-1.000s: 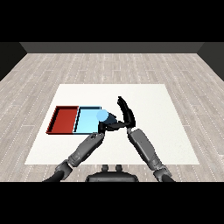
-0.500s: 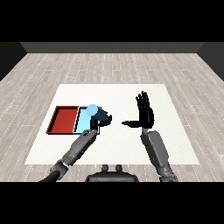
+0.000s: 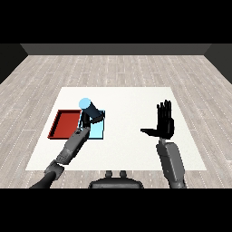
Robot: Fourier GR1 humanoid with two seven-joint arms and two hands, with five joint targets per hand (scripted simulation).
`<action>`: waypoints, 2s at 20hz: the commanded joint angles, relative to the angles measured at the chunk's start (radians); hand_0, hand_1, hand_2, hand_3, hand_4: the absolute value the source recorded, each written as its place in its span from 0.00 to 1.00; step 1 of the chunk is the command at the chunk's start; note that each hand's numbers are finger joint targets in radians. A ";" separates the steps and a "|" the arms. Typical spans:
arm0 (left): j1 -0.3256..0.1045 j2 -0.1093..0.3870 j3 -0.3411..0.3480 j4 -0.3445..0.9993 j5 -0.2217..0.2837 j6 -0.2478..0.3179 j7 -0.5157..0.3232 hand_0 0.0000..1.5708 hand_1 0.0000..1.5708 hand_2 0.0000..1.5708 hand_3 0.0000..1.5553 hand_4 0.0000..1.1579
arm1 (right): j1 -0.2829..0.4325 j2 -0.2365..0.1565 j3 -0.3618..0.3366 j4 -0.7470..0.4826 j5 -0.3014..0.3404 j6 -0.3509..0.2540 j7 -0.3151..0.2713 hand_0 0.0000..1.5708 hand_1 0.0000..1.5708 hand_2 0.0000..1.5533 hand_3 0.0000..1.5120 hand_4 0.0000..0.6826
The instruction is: Pick the blue can and put it in the blue box
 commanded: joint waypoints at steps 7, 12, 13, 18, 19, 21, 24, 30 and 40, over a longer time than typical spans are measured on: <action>-0.162 0.031 0.085 0.454 -0.049 -0.051 0.075 1.00 1.00 1.00 0.95 0.91 | -0.049 -0.022 -0.069 0.140 -0.018 0.044 -0.015 0.00 0.00 0.00 0.00 0.00; -0.194 0.019 0.102 0.632 -0.068 -0.043 0.112 1.00 1.00 0.96 0.87 0.85 | -0.091 -0.005 -0.067 0.161 -0.007 0.010 0.009 0.00 0.00 0.00 0.00 0.00; -0.200 -0.020 0.106 0.658 -0.067 -0.036 0.117 0.99 0.99 0.91 0.73 0.80 | -0.104 -0.015 -0.079 0.189 -0.008 0.019 0.005 0.00 0.00 0.00 0.00 0.00; -0.139 -0.037 0.070 0.768 -0.108 -0.075 0.164 0.61 0.61 0.55 0.52 0.80 | -0.083 -0.002 -0.083 0.232 -0.016 0.066 -0.054 0.00 0.00 0.00 0.00 0.00; -0.196 -0.014 0.076 0.781 -0.107 -0.122 0.219 0.73 0.73 0.67 0.41 0.78 | -0.085 -0.013 -0.103 0.241 -0.030 0.071 -0.043 0.00 0.00 0.00 0.00 0.00; -0.121 -0.007 0.098 0.783 -0.093 -0.113 0.129 0.58 0.58 0.57 0.52 0.77 | -0.033 0.008 -0.093 0.200 -0.028 0.074 -0.073 0.00 0.00 0.00 0.00 0.00; -0.187 -0.031 0.078 0.814 -0.121 -0.152 0.219 0.63 0.63 0.60 0.00 0.45 | -0.025 0.022 -0.074 0.206 -0.014 0.082 -0.088 0.00 0.00 0.00 0.00 0.00; -0.173 -0.008 0.031 0.816 -0.186 -0.029 0.169 0.00 0.00 0.00 0.00 0.00 | -0.070 0.000 -0.092 0.187 -0.032 0.088 -0.044 0.00 0.00 0.00 0.00 0.00; -0.184 -0.055 0.187 0.605 -0.064 0.166 -0.146 0.00 0.00 0.00 0.00 0.00 | -0.051 0.038 -0.086 0.201 -0.039 0.121 -0.105 0.00 0.00 0.00 0.00 0.00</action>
